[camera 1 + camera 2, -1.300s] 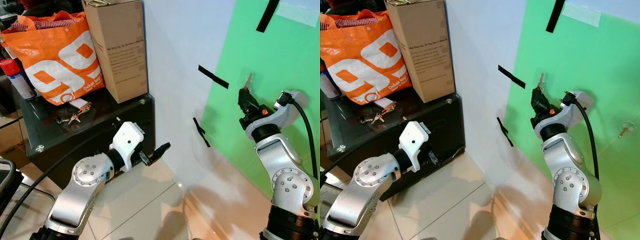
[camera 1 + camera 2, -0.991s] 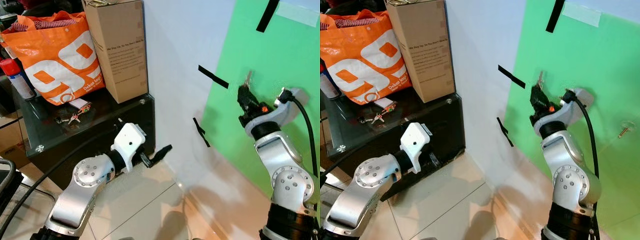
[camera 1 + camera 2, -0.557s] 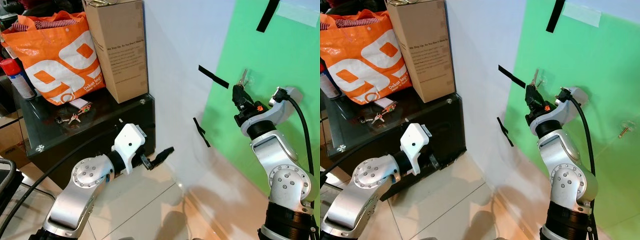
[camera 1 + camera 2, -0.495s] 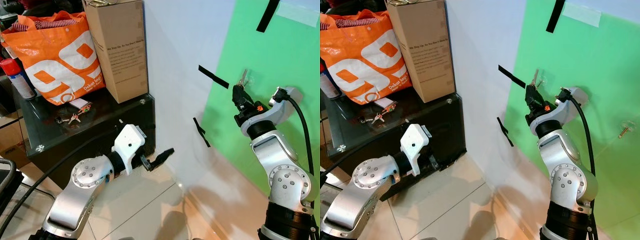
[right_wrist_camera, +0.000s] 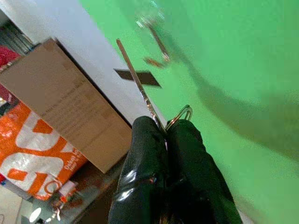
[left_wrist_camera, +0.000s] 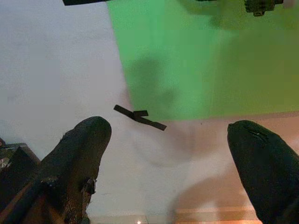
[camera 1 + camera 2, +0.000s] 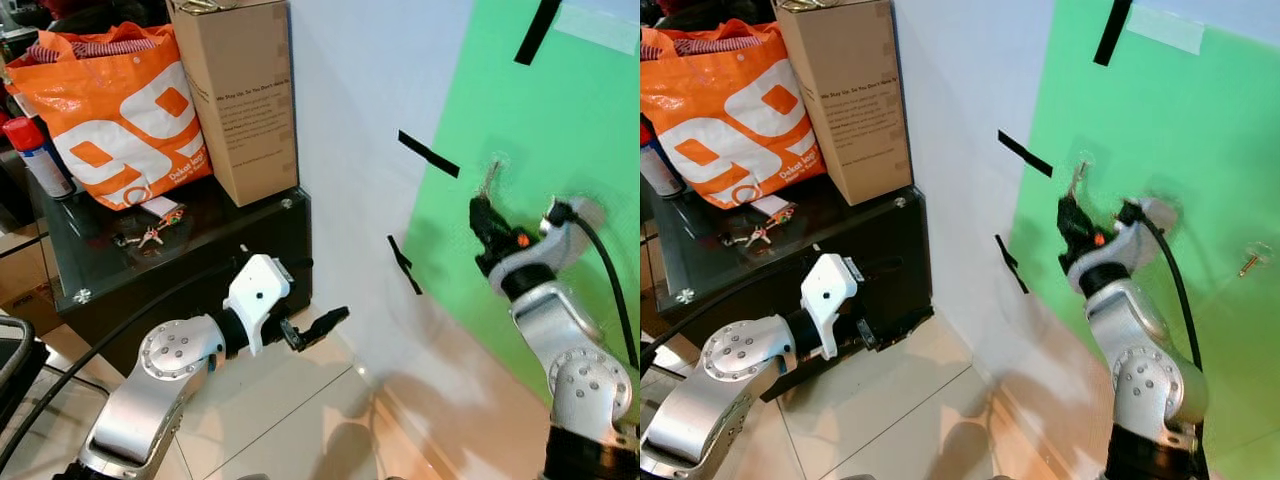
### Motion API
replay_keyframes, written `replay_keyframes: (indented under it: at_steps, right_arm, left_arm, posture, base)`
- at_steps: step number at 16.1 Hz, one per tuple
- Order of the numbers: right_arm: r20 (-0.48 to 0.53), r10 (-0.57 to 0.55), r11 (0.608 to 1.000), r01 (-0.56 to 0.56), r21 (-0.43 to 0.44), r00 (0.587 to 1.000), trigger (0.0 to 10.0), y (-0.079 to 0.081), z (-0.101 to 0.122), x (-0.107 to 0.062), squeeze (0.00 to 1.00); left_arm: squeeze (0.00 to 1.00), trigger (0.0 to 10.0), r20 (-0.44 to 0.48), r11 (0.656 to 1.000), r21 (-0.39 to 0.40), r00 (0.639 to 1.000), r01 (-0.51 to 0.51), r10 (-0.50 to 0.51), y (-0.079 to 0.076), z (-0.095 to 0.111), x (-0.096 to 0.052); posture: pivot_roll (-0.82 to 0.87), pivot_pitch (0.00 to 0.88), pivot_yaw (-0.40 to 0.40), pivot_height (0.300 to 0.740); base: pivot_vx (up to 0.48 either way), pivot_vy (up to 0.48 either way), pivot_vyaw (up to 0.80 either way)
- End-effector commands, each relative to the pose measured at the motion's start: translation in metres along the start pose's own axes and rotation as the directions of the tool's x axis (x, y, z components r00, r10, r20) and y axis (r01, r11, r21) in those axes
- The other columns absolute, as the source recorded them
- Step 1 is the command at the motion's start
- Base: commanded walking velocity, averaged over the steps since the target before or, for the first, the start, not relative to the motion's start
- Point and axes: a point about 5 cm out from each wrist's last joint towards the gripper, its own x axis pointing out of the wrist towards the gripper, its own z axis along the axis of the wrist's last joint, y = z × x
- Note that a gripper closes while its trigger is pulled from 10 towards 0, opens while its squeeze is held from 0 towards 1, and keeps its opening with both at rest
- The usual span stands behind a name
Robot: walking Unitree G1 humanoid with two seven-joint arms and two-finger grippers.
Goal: Hang keys on a hook
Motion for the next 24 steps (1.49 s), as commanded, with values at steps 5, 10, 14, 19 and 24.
replay_keyframes:
  at_steps: [5,10,14,19,24]
  right_arm:
    - [0.059,0.134,0.987,-0.139,0.083,0.989,10.0,0.021,0.011,0.001,0.00]
    - [0.096,0.083,0.988,-0.094,0.121,0.992,10.0,0.022,0.016,0.013,0.00]
    - [0.121,-0.046,0.986,0.026,0.162,0.992,10.0,0.009,0.019,0.019,0.00]
    - [0.152,-0.093,0.978,0.061,0.200,0.984,10.0,-0.001,0.024,0.014,0.00]
    - [0.144,-0.155,0.955,0.111,0.274,0.977,10.0,-0.010,0.021,0.010,0.00]
  left_arm:
    - [0.37,10.0,-0.010,1.000,0.003,1.000,0.017,-0.017,0.001,-0.005,0.001]
    - [0.37,10.0,-0.011,1.000,0.002,1.000,0.016,-0.016,0.000,-0.007,0.002]
    - [0.38,10.0,-0.008,1.000,0.002,1.000,0.016,-0.016,-0.001,-0.008,0.003]
    - [0.38,10.0,-0.008,1.000,0.000,1.000,0.022,-0.022,0.000,-0.009,0.003]
    - [0.38,10.0,-0.004,1.000,0.004,1.000,0.025,-0.025,-0.001,-0.007,0.004]
  posture:
    - [0.00,0.000,0.044,0.740]
    - [0.01,0.000,0.041,0.740]
    - [0.01,0.000,0.038,0.740]
    - [0.00,0.000,0.041,0.740]
    - [0.01,0.000,0.044,0.740]
  base:
    - [0.000,0.000,0.00]
    - [0.000,0.000,0.00]
    - [0.000,0.000,0.00]
    - [0.000,0.000,0.00]
    - [0.000,0.000,0.00]
